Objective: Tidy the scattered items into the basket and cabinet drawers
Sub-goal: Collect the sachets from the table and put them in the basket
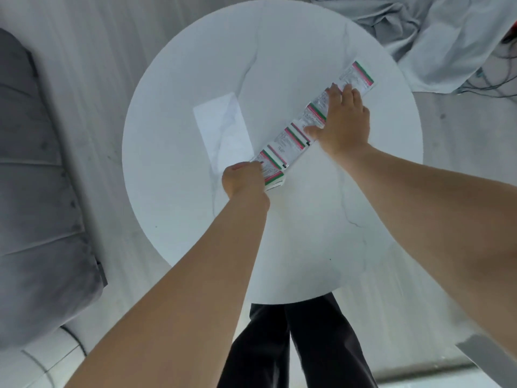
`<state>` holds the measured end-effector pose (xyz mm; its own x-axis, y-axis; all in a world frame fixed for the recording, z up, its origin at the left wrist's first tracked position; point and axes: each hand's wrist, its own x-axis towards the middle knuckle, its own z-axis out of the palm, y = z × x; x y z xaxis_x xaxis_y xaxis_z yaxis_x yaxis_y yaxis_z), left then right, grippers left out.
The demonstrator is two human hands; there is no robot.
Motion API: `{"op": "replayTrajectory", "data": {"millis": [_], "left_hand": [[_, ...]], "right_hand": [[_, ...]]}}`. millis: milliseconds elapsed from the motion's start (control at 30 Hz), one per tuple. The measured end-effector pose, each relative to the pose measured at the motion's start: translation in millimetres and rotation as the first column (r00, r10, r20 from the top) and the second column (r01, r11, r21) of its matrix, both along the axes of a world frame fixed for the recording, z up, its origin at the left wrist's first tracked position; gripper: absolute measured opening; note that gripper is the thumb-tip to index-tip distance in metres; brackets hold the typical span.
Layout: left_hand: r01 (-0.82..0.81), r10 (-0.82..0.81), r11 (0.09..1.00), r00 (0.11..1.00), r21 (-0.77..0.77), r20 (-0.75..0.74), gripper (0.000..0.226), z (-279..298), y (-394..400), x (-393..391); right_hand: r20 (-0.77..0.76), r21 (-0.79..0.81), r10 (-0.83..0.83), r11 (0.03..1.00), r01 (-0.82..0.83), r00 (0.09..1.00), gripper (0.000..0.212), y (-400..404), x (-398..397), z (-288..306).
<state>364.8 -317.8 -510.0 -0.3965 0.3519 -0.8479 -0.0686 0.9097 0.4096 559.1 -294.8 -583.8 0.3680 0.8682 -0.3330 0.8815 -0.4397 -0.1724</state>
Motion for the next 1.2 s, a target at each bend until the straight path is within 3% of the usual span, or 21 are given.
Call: {"op": "replayTrajectory", "data": {"millis": [100,167,333,433,500,567,633,667,700,767,833,900,1100,1200], "left_hand": [[0.015,-0.016,0.999,1.0,0.033,0.025,0.023,-5.3,-12.3,2.0],[-0.017,0.012,0.998,0.998,0.061,0.068,0.021,-6.4,-19.2,-0.5],[0.003,-0.033,0.989,0.978,0.148,0.204,0.02,-9.0,-24.9,-15.9],[-0.036,-0.028,0.983,0.94,0.18,0.341,0.015,0.0,-28.8,-24.6],[-0.027,-0.061,0.977,0.916,0.214,0.395,0.016,5.9,-32.5,-31.3],[-0.023,-0.072,0.976,0.903,0.215,0.425,0.018,11.2,-37.5,-37.0],[-0.038,-0.048,0.983,0.893,0.181,0.448,0.031,15.0,-44.9,-42.6],[-0.039,-0.036,0.988,0.887,0.151,0.461,0.041,16.2,-49.6,-45.6],[-0.029,-0.031,0.992,0.882,0.12,0.47,0.05,17.7,-54.5,-48.4],[0.004,-0.039,0.997,0.87,0.071,0.491,0.06,15.1,-64.3,-52.3],[0.04,-0.072,0.997,0.852,0.072,0.519,0.053,8.8,-73.1,-54.0],[0.037,-0.098,0.992,0.834,0.123,0.543,0.045,-3.5,-80.4,-56.8],[-0.097,-0.039,0.981,0.753,0.169,0.657,0.054,-12.9,-100.3,-67.6],[-0.185,-0.003,0.96,0.744,0.209,0.668,0.068,0.5,-109.6,-79.9]], "right_hand": [[0.124,0.171,0.099,0.978,-0.12,0.987,0.031,-14.4,-22.3,6.1],[0.037,0.211,0.123,0.969,-0.128,0.992,0.02,-28.6,-37.4,14.3],[-0.285,0.254,0.013,0.965,0.063,0.958,0.02,-57.4,-69.5,34.7],[-0.456,0.175,0.056,0.984,0.028,0.888,0.032,-70.7,-82.6,46.2],[-0.57,0.112,0.046,0.993,0.022,0.82,0.024,-76.6,-91.5,51.3],[-0.735,0.011,-0.126,0.98,0.197,0.667,0.018,-78.6,-98.6,53.3],[-0.863,-0.183,-0.329,0.91,0.371,0.383,0.016,-84.5,-102.6,56.9],[-0.873,-0.243,-0.375,0.889,0.389,0.31,0.018,-88.3,-103.8,59.8],[-0.863,-0.263,-0.394,0.885,0.385,0.316,0.017,-91.8,-104.8,60.7],[-0.807,-0.242,-0.402,0.893,0.379,0.432,0.012,-96.3,-107.1,60.1],[-0.728,-0.193,-0.371,0.918,0.346,0.576,0.007,-98.3,-109.1,55.7],[-0.716,-0.213,-0.367,0.925,0.315,0.594,0.009,-96.9,-111.3,45.2],[-0.856,-0.38,-0.455,0.876,0.297,0.247,0.023,-94.8,-110.2,53.1],[-0.865,-0.437,-0.469,0.879,0.191,0.18,0.03,-95.4,-122.7,69.1]]}}
